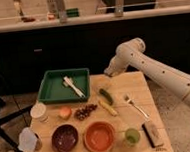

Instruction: Place sponge in table surface

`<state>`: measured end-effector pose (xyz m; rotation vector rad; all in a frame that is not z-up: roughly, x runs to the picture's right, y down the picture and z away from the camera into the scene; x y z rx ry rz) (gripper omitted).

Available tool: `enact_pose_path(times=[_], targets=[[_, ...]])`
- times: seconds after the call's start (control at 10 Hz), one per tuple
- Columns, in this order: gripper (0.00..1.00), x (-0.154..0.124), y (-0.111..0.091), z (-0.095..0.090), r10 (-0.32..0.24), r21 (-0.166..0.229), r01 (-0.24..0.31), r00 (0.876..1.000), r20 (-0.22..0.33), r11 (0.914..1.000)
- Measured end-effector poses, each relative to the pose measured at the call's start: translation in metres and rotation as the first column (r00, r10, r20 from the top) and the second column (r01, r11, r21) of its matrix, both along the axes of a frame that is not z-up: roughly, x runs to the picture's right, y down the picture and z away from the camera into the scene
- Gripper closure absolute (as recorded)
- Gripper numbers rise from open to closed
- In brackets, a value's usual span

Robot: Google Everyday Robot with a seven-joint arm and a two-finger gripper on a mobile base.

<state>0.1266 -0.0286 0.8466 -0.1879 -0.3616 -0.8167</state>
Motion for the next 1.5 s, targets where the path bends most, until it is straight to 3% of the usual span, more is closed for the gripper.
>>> enact_pose_path(times=[0.3,0.7,1.5], targets=[[1.00,0.028,0.014,0.017,0.054,-0.045,-0.056,0.998,-0.039,0.9975],[1.00,0.043,0.026,0.041,0.086,-0.102,-0.091,0.995,-0.057,0.9905],[1.00,0.065,0.071,0.074,0.185,-0.190,-0.193,0.981,-0.058,0.9628]])
